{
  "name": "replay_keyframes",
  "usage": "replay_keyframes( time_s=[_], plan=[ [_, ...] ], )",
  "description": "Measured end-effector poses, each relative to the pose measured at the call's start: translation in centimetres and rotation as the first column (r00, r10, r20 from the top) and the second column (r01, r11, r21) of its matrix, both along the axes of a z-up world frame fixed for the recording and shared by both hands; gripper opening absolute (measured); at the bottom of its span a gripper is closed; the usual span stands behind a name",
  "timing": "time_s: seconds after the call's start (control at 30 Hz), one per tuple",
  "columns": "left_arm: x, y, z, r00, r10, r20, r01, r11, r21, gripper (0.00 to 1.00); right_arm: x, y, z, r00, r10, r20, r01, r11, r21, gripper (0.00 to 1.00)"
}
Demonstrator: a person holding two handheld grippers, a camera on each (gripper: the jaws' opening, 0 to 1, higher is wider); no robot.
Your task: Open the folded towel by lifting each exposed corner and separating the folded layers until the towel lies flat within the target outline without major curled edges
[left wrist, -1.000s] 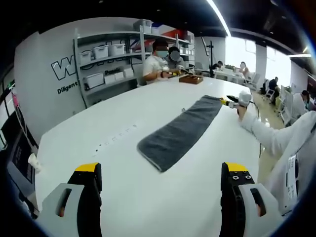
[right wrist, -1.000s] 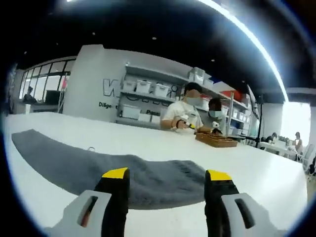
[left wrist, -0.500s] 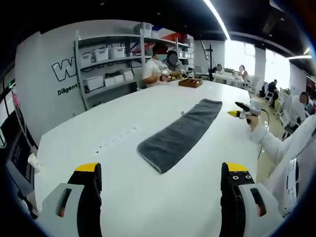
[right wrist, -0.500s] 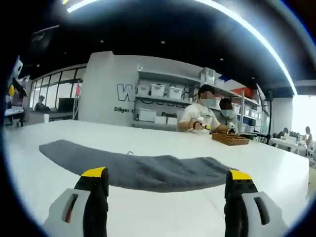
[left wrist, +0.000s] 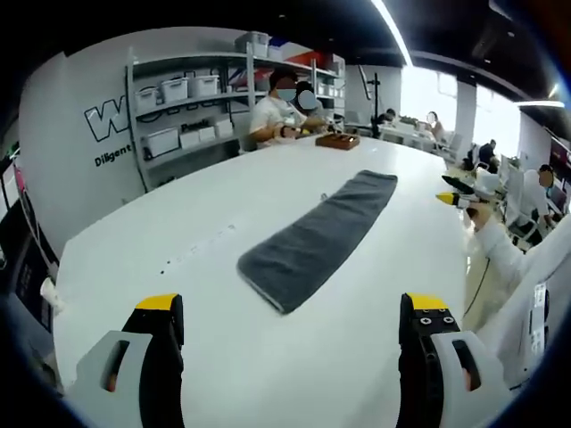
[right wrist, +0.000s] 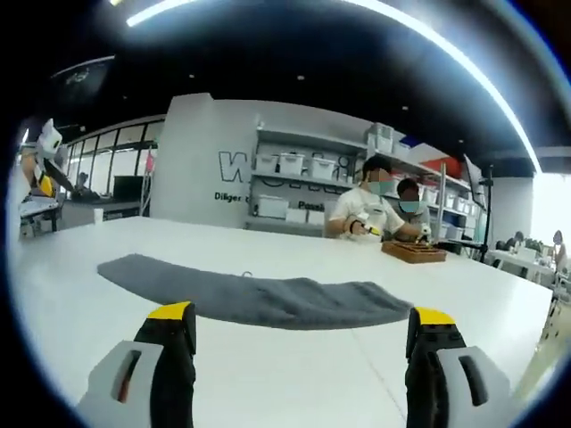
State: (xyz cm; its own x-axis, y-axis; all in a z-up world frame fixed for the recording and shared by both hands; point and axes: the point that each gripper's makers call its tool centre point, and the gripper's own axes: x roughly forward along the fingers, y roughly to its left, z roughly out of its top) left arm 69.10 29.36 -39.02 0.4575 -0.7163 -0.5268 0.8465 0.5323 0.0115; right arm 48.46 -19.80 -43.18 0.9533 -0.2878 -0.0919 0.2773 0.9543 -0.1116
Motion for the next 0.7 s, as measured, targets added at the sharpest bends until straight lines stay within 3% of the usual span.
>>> replay_keyframes(
  time_s=[0.3, 0.47, 0.53, 0.63, 0.7],
  plan=[
    [1.7, -3.5, -2.6, 0.995, -0.072, -0.068, 0.068, 0.996, -0.061, 1.00, -2.5, 1.7, 1.2, 1.000, 0.004, 0.003, -0.003, 1.000, -0.010, 0.99],
    [4.0, -6.0, -5.5, 0.983, -0.104, -0.153, 0.078, 0.983, -0.166, 1.00, -2.5, 2.8, 1.3, 1.000, 0.022, 0.003, -0.022, 1.000, -0.011, 0.99],
    [4.9, -6.8, -6.6, 0.981, -0.105, -0.162, 0.070, 0.975, -0.209, 1.00, -2.5, 2.9, 1.1, 1.000, 0.025, -0.005, -0.025, 1.000, -0.010, 0.99],
    [6.2, -8.4, -7.0, 0.982, -0.164, -0.092, 0.133, 0.951, -0.279, 0.99, -2.3, 3.2, 0.9, 0.999, 0.038, -0.008, -0.038, 0.999, -0.002, 0.99],
    [6.4, -9.6, -7.1, 0.972, -0.221, -0.078, 0.176, 0.908, -0.381, 0.94, -2.2, 3.3, 0.8, 0.999, 0.046, -0.011, -0.046, 0.999, 0.002, 0.99]
  ],
)
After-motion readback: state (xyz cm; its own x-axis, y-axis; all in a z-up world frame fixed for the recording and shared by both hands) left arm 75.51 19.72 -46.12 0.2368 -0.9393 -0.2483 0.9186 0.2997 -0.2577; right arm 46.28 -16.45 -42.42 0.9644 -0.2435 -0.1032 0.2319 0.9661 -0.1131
